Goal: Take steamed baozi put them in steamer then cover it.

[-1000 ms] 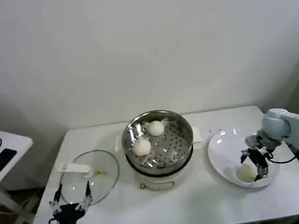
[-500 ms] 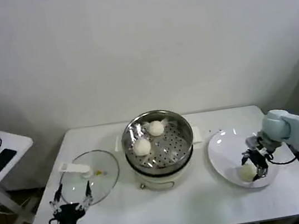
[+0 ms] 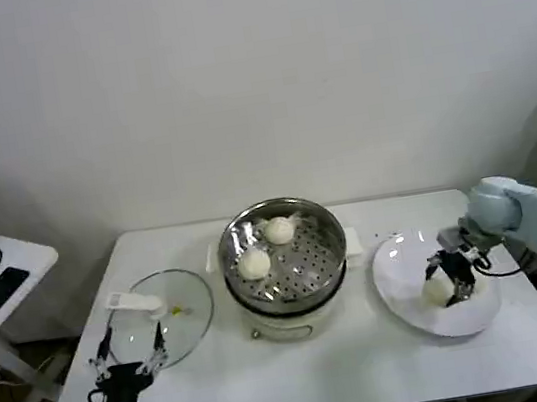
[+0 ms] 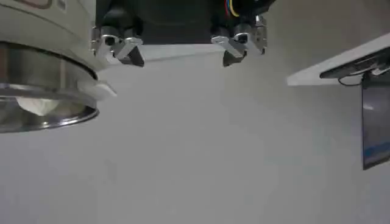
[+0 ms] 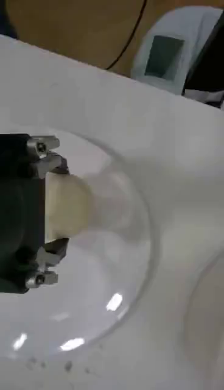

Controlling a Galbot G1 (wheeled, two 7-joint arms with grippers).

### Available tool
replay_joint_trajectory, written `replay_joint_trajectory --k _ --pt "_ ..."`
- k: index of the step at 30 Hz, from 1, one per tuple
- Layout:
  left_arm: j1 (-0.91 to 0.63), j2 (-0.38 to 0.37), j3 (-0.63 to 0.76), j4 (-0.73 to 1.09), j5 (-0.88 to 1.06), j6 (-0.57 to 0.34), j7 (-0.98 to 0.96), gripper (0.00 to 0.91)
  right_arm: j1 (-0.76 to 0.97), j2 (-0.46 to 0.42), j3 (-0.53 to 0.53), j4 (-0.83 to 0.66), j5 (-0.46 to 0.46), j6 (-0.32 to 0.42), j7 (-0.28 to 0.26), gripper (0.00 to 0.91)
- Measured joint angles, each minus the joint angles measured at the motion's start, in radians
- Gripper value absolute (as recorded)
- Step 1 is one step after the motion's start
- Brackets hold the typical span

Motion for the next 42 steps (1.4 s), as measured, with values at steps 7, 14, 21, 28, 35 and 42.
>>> replay_joint_trajectory --k 7,14,21,28,35,42 --pt "-0.003 0.000 0.007 -0.011 0.009 0.001 -0.013 0.907 0.211 0.050 -0.076 0.041 0.035 0.074 -0.007 0.766" --pt "-0.003 0.000 0.019 -0.016 0.018 0.004 -0.019 0.907 0.374 0.128 -0.106 0.091 0.035 0.153 -0.013 0.756" --pt "0.003 0.000 0.021 -0.022 0.021 0.005 -0.021 0.907 0.428 0.229 -0.074 0.153 -0.046 0.229 -0.013 0.756" --pt "0.018 0.004 0.012 -0.036 0.020 0.004 -0.023 0.907 0.406 0.345 -0.022 0.181 -0.183 0.309 -0.010 0.756" --pt "0.028 0.002 0.016 -0.042 0.025 0.005 -0.024 0.907 0.334 0.420 0.001 0.212 -0.320 0.380 -0.007 0.756" --pt "0.031 0.002 0.014 -0.033 0.026 0.005 -0.025 0.907 0.252 0.451 0.009 0.249 -0.430 0.436 -0.005 0.756"
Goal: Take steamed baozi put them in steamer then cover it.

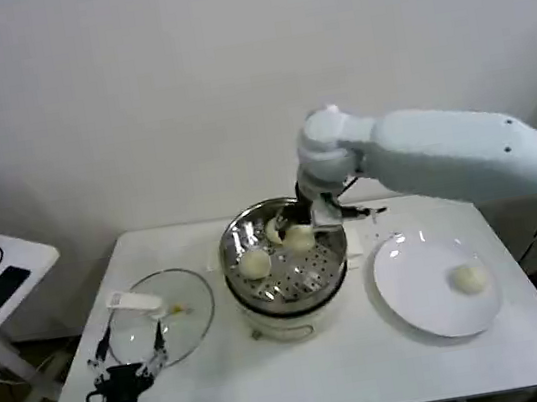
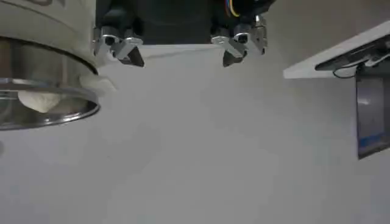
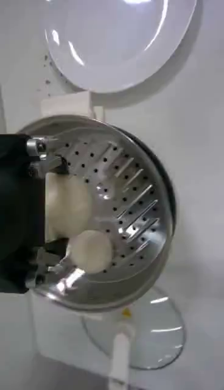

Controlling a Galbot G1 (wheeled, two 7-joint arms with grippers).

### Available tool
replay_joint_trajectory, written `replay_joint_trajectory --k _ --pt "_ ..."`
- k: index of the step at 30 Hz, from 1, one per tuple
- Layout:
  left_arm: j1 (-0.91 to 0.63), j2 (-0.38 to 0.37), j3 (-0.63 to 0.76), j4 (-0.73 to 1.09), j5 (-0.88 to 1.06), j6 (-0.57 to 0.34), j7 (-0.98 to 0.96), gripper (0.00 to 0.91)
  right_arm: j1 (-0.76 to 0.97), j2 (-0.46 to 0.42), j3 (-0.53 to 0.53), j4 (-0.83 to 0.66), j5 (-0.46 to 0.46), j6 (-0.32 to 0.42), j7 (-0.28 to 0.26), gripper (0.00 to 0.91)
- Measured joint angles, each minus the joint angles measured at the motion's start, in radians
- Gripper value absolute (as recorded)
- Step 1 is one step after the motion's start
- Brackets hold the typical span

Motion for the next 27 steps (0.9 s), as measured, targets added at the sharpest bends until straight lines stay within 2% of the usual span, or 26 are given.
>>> replay_joint_trajectory --k 13,27 --pt "-0.002 -0.004 0.006 0.023 0.007 -0.001 -0.001 0.907 -0.090 0.051 0.004 0.020 -0.116 0.094 0.000 0.756" --pt "-0.001 -0.009 0.007 0.038 0.007 -0.006 -0.002 0.907 -0.144 0.068 0.005 0.017 -0.176 0.139 0.000 0.756"
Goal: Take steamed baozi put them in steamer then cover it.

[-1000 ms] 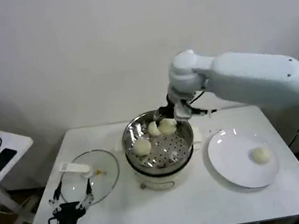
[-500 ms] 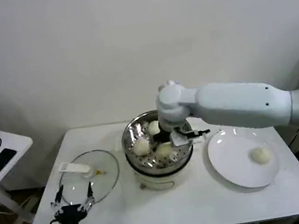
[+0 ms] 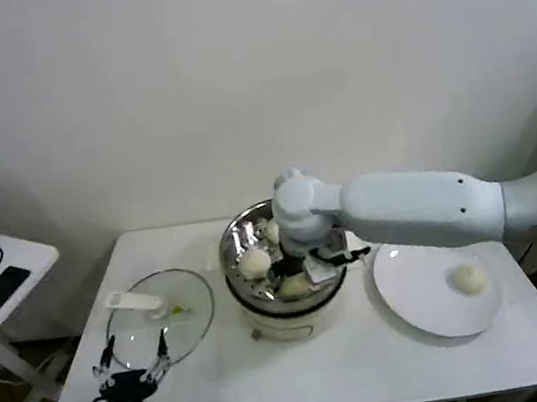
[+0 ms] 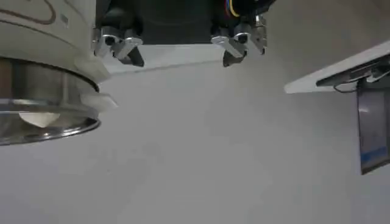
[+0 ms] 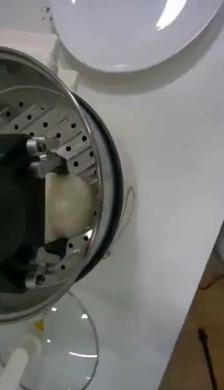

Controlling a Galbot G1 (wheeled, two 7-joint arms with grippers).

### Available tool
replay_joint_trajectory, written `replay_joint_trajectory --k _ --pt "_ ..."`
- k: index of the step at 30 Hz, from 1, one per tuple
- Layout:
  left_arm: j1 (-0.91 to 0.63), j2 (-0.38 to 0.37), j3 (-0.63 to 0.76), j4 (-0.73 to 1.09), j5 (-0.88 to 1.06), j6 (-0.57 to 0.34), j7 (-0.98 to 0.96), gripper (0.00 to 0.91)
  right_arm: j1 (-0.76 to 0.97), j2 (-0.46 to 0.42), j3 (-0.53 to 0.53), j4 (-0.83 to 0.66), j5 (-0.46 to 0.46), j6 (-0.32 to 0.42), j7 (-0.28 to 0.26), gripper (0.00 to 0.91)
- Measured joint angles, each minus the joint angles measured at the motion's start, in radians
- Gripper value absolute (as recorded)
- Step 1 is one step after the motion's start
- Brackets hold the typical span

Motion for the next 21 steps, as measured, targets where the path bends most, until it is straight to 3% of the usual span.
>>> replay_joint_trajectory --k 21 --pt "-0.014 -0.003 0.008 0.010 0.002 0.003 -0.002 0.907 -0.010 -0.007 -0.001 -0.002 -0.018 0.024 -0.005 0.756"
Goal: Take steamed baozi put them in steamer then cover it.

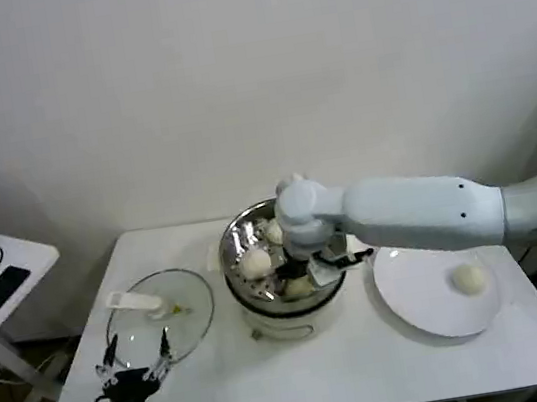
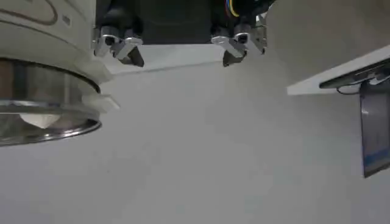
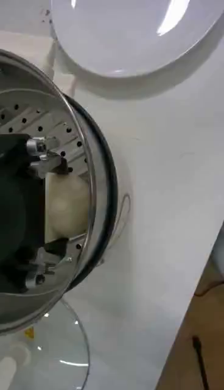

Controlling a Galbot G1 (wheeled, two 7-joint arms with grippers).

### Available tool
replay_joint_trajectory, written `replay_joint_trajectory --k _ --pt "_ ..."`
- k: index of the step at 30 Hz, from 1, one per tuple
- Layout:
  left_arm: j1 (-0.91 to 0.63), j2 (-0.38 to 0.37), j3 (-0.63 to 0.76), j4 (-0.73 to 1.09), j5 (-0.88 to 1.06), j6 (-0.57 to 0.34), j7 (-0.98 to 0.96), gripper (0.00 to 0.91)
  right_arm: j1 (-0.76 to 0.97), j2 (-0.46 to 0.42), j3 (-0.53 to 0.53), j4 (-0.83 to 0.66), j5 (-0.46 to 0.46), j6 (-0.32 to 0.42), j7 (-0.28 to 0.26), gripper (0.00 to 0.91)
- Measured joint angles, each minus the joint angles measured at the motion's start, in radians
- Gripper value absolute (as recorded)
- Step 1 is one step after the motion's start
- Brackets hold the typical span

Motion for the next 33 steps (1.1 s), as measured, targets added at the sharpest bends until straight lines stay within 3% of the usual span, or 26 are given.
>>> replay_joint_trajectory --k 8,9,10,33 --pt "-0.001 -0.001 0.000 0.003 0.000 0.000 0.000 0.907 -0.006 -0.007 0.002 0.002 -0.010 0.004 -0.002 0.766" --pt "-0.001 -0.001 0.000 0.004 0.000 0.000 0.000 0.907 -0.007 -0.007 0.002 0.002 -0.010 0.004 -0.002 0.796" --pt "-0.001 -0.001 0.000 0.004 0.000 0.000 0.000 0.907 -0.008 -0.006 0.002 0.002 -0.010 0.004 -0.002 0.907" --pt "-0.013 0.000 0.001 0.008 -0.003 0.005 -0.001 0.907 0.021 -0.017 0.020 -0.004 0.018 0.019 -0.003 0.907"
